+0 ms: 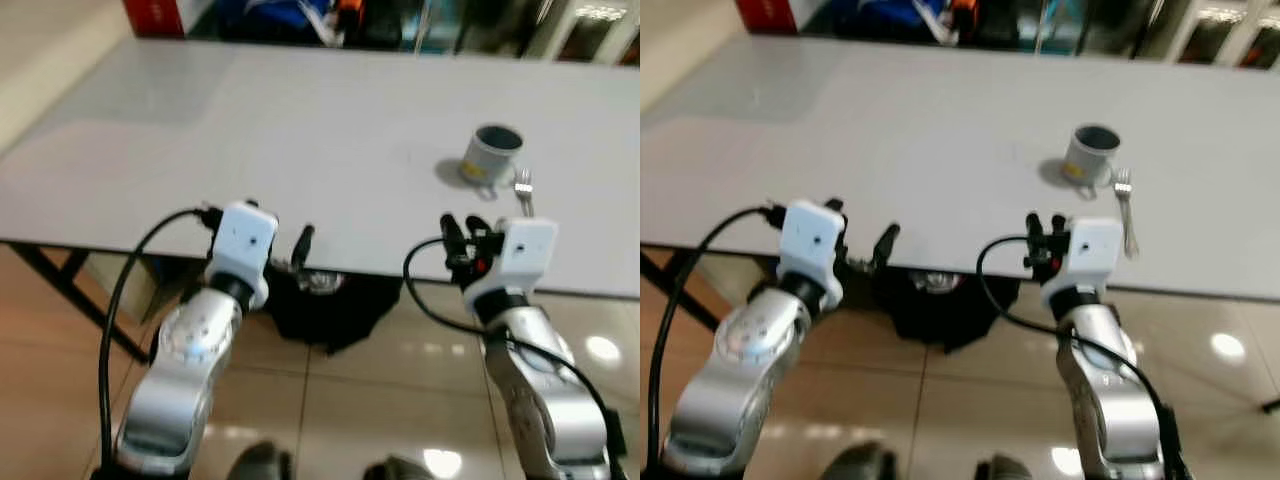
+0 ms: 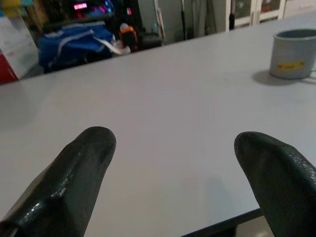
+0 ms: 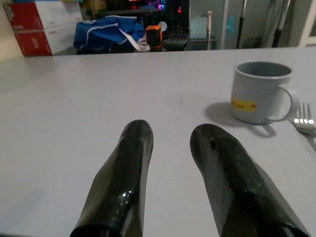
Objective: Setting the table
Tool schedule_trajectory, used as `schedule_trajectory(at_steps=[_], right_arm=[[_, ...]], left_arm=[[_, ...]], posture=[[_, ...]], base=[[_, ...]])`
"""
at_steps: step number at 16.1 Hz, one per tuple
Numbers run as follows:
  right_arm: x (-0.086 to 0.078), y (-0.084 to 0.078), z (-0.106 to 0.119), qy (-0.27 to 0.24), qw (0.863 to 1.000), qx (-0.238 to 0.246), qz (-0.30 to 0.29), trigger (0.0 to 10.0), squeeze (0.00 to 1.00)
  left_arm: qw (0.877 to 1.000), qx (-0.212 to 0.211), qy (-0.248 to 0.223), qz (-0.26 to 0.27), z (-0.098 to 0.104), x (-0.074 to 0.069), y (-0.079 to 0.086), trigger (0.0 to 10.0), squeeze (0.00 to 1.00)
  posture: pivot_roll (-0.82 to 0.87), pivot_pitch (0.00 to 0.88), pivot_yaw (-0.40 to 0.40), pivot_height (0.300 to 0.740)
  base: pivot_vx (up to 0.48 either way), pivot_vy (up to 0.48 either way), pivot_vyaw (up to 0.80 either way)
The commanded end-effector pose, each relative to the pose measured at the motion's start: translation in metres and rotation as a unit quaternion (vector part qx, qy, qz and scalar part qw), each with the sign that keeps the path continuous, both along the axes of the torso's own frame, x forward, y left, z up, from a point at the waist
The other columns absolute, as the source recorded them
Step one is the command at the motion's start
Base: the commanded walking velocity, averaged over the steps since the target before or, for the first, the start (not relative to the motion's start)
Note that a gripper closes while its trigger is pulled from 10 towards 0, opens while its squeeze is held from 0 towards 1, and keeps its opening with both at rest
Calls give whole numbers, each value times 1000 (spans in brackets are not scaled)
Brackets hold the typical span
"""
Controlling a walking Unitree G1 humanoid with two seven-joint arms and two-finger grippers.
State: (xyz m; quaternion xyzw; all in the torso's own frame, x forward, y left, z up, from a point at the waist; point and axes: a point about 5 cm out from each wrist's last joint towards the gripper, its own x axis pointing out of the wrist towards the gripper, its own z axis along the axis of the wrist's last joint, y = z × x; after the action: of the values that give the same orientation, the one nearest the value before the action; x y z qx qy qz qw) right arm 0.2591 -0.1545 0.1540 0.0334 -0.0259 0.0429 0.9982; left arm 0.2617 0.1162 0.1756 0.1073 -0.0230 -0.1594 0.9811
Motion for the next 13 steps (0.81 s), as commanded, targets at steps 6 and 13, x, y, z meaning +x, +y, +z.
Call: schedule_trajectory(at_steps=[6,13], right_arm=[[5,2,-15,58,997,40,-18,10000,0],[10,1,-11,53,998,43,-4,10000,1000]], left_arm=[[999,-10,9,34,-2,2,8,10000,0],[999,-16,16,46,-2,11,13,10000,1000]], posture=[[57,68,-26,740],[43,46,-22,740]], base=[[0,480,0],[0,480,0]])
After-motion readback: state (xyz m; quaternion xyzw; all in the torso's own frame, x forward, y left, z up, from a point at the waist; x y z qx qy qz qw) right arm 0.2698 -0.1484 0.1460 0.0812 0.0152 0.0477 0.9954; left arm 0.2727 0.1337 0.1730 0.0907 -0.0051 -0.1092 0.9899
